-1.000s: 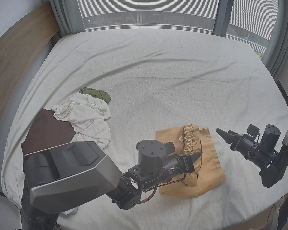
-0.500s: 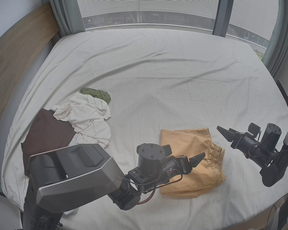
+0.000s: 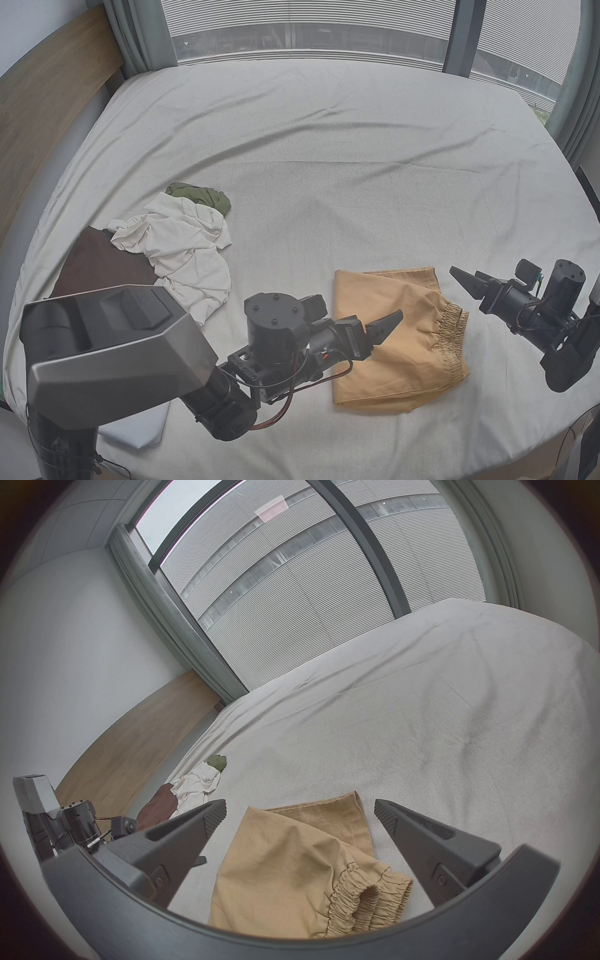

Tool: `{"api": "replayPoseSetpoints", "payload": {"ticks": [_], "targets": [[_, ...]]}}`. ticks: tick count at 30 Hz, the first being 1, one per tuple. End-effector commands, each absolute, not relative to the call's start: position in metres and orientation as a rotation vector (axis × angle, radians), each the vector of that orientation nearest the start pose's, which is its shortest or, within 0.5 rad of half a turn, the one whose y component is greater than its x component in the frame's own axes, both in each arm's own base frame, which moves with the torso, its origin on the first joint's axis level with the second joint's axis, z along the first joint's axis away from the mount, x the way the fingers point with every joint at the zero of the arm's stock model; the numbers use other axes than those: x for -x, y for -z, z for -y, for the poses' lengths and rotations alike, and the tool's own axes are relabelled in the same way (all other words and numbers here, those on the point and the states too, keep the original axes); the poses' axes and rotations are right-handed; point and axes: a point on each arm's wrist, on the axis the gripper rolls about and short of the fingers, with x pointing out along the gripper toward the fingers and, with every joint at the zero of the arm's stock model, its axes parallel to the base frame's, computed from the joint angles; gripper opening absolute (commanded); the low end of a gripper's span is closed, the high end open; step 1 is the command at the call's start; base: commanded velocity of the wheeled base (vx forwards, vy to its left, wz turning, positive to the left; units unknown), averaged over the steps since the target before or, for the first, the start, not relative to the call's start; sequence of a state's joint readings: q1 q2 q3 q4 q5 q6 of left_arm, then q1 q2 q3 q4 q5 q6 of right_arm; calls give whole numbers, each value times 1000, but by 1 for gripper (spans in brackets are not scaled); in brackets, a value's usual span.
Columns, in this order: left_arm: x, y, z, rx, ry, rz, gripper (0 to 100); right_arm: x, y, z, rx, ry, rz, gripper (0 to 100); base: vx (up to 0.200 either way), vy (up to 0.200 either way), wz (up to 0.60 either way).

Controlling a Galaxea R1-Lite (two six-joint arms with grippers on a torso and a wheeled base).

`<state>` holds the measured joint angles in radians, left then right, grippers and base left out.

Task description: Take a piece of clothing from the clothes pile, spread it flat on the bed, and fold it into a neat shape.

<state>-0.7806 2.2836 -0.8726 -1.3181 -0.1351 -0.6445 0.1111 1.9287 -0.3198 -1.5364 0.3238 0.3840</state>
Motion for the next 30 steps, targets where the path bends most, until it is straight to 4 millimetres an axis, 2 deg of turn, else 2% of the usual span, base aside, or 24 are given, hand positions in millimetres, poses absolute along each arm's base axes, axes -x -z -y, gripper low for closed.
{"api": "replayPoseSetpoints", "payload": {"ticks": [1,4,12,16,17,18,23,30], "targets": [[-278,-69,262,570,809,-335,100,-270,-93,-42,-385,-430,-173,100,0,0,0],[-274,-83,246,577,786,-315,100,-270,-92,-43,-387,-430,-179,100,0,0,0],[-252,-122,186,593,742,-259,100,-266,-87,-50,-388,-452,-212,100,0,0,0],[-239,-126,163,588,736,-264,100,-266,-80,-53,-388,-457,-241,100,0,0,0],[-238,-126,162,587,736,-265,100,-266,-80,-54,-387,-458,-242,100,0,0,0],[-234,-130,152,586,743,-258,100,-265,-79,-54,-389,-460,-249,100,0,0,0],[-232,-136,127,537,734,-225,100,-268,-68,-54,-390,-449,-287,100,0,0,0],[-225,-124,99,425,695,-235,100,-268,-68,-52,-389,-444,-283,100,0,0,0]]}}
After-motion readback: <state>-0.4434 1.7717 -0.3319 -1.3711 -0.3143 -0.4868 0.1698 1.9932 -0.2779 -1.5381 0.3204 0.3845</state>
